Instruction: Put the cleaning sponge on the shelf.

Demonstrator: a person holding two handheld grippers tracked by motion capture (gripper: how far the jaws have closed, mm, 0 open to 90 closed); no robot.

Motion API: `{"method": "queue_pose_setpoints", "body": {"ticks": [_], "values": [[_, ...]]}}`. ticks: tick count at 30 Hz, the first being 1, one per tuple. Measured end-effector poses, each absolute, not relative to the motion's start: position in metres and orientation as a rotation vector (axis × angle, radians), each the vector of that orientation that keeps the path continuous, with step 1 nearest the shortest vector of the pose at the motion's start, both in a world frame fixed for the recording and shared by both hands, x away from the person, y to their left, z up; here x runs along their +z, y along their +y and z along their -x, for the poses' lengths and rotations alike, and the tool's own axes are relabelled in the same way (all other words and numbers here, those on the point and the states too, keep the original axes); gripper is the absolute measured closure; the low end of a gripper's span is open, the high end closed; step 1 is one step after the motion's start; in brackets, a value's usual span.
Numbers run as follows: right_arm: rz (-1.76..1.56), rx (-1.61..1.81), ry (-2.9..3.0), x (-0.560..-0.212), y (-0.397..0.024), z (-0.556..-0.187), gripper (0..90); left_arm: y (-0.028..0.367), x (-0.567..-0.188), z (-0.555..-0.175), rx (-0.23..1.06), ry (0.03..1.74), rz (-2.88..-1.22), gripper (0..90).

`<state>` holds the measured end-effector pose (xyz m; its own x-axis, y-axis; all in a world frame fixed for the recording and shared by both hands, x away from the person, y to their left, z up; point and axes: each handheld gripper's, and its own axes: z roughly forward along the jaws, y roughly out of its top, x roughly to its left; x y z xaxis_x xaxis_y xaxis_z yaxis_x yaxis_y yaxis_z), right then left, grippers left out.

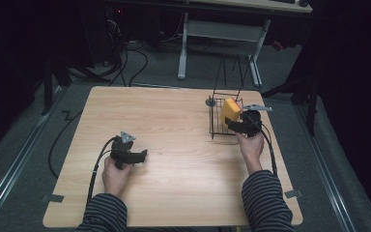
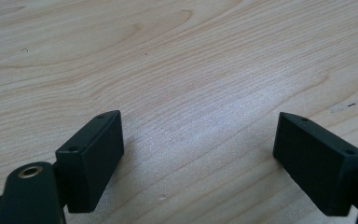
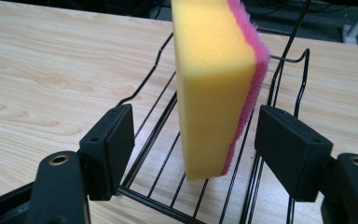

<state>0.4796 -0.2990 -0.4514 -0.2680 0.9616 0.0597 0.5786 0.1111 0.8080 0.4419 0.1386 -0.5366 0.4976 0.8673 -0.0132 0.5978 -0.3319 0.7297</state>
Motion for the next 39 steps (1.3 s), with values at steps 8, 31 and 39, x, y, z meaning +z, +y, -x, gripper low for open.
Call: {"method": "queue_pose_setpoints", "body": {"ticks": [8, 31, 39], "values": [[-1.471, 1.049, 1.905, -0.440, -0.298, -0.468, 27.9, 0.139, -0.537, -0.442, 0.503, 1.199, -2.056, 16.8], [-1.394, 1.156, 1.881, -0.411, -0.306, -0.414, 34.2, 0.138, -0.537, -0.442, 0.502, 1.200, -2.055, 16.8], [-1.409, 1.184, 1.846, -0.414, -0.318, -0.394, 36.3, 0.138, -0.537, -0.442, 0.502, 1.200, -2.055, 16.8]]}}
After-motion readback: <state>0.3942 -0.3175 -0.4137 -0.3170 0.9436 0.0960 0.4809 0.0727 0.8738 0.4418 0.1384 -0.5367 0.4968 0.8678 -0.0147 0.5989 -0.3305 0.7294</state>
